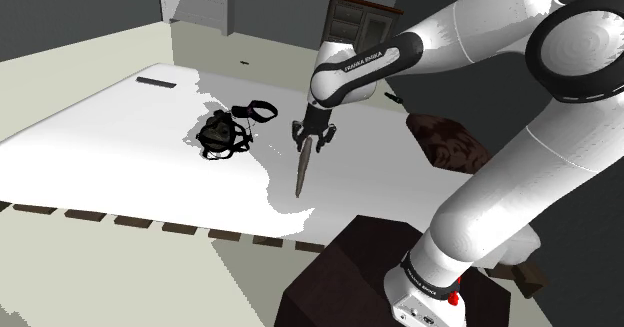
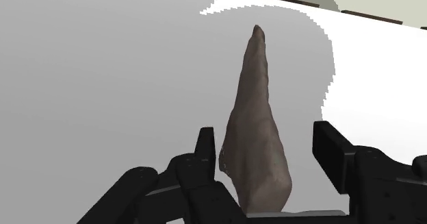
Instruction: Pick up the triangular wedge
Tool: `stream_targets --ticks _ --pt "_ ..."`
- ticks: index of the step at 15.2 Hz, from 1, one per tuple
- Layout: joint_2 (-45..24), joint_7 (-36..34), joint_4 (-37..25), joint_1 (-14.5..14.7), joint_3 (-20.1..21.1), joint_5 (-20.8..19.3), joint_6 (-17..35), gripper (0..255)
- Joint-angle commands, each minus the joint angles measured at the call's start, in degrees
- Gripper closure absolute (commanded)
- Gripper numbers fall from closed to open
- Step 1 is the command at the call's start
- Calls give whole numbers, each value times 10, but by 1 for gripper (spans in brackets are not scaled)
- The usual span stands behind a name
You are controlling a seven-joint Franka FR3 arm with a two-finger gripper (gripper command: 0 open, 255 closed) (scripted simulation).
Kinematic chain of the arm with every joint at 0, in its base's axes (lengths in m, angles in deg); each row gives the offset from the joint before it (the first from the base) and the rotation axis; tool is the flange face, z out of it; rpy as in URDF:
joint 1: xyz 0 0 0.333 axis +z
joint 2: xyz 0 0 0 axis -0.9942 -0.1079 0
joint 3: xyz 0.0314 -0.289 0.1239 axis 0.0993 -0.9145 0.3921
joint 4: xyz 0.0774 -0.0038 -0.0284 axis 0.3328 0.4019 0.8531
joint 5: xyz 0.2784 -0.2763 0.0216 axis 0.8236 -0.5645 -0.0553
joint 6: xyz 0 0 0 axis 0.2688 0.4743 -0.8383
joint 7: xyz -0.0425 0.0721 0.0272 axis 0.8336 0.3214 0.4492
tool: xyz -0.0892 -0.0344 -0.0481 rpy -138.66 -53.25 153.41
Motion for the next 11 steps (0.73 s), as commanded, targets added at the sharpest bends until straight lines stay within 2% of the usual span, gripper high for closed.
stream_targets --ticks 1,9,11 --pt "0 0 1 0 0 0 1 255" --pt "-1 0 1 0 0 0 2 255" --pt "9 0 -6 0 0 0 -15 255"
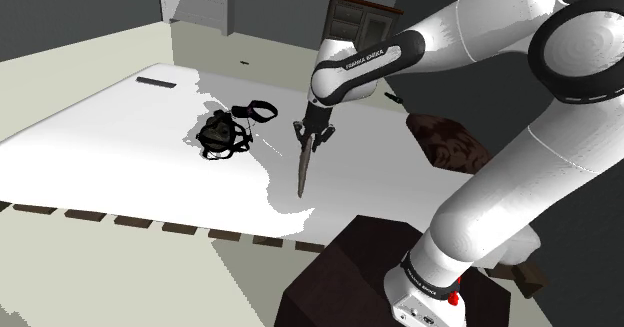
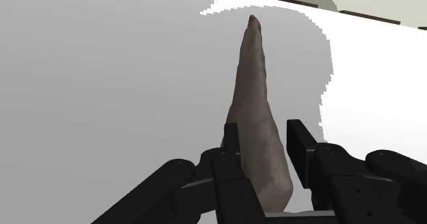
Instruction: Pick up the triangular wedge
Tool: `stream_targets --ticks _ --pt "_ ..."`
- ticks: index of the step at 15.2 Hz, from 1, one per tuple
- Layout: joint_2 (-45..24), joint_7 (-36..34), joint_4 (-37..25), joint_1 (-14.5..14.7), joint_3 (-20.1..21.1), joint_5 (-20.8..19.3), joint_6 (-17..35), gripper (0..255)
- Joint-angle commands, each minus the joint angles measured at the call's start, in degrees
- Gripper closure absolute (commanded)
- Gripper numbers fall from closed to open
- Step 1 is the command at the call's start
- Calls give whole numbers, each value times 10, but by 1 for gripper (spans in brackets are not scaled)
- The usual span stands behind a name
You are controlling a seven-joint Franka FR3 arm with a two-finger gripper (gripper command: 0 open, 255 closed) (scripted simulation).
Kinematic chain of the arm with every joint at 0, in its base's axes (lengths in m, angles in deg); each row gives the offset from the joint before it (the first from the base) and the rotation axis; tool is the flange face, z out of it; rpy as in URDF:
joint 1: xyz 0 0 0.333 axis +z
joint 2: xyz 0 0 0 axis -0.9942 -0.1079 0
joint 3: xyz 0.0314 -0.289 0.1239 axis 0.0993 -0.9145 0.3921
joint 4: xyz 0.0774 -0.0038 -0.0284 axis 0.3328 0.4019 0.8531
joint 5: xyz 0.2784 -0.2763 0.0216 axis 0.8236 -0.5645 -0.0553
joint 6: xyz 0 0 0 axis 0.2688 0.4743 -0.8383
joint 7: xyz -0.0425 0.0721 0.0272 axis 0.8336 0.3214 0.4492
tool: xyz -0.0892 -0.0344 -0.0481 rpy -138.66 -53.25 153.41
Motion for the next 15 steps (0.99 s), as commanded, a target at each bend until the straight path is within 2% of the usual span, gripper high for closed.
stream_targets --ticks 1,13,15 --pt "8 0 -6 0 0 0 -14 255" --pt "53 -1 -60 0 -2 0 -112 255" --pt "53 -1 -60 0 -2 0 -113 255"
